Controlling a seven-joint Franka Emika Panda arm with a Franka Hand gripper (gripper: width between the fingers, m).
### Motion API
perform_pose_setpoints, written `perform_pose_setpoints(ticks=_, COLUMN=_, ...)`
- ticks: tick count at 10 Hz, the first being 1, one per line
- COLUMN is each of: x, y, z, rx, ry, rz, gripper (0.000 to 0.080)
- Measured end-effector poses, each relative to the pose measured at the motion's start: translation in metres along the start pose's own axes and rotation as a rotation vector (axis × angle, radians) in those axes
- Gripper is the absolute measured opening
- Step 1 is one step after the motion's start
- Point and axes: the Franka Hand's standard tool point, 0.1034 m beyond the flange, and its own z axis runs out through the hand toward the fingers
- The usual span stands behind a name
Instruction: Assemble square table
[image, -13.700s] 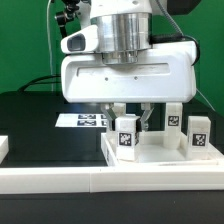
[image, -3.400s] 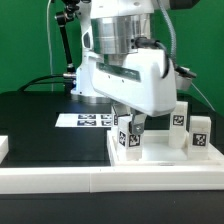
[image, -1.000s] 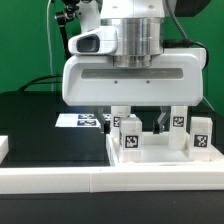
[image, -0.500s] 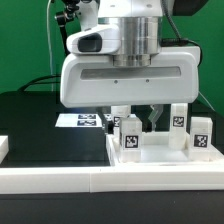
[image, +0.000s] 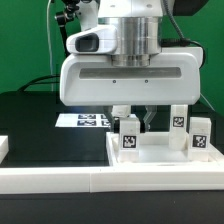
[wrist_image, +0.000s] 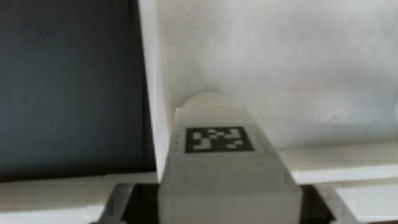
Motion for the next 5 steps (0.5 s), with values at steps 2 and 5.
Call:
perform_pose_setpoints(ticks=2, x=-0.002, y=0.004, z=0.0, rx=0.011, ry=0.018, rz=0.229, gripper=0.0288)
perform_pose_setpoints(ticks=5, x=-0.008, y=0.011, z=0.0, rx=0.023, ry=0.016, rz=0.452, gripper=0.0296)
